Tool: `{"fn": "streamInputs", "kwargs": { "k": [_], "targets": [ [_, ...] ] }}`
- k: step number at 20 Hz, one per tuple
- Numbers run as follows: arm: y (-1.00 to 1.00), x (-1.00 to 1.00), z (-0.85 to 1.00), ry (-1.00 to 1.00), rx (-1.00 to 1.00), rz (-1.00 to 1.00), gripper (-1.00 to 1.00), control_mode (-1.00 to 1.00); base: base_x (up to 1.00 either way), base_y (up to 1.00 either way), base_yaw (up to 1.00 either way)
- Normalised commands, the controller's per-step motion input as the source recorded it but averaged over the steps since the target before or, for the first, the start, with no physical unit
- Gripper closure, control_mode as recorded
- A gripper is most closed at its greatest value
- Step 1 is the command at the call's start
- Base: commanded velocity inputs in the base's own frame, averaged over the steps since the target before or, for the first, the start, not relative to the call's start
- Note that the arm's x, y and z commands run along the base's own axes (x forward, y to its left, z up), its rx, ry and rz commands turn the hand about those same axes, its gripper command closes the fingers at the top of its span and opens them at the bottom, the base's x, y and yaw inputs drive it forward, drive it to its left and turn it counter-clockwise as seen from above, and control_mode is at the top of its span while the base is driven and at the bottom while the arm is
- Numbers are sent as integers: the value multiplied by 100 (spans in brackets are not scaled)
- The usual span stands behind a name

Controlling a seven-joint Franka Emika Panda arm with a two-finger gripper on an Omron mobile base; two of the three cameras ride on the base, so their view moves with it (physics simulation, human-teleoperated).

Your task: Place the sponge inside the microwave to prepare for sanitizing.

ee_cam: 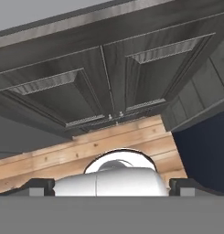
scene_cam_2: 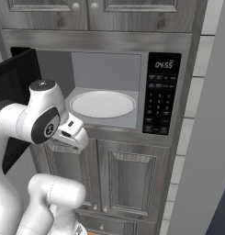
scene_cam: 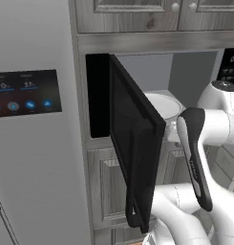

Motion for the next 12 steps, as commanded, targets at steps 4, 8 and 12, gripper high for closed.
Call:
{"fn": "streamInputs", "kwargs": {
  "k": [4, 8, 12],
  "targets": [
    [0, 0, -33, 2, -11, -3, -100, -100, 0, 0, 0],
    [0, 0, -11, 2, -3, 0, -100, -100, 0, 0, 0],
    [0, 0, 0, 0, 0, 0, -100, -100, 0, 0, 0]
  ]
}}
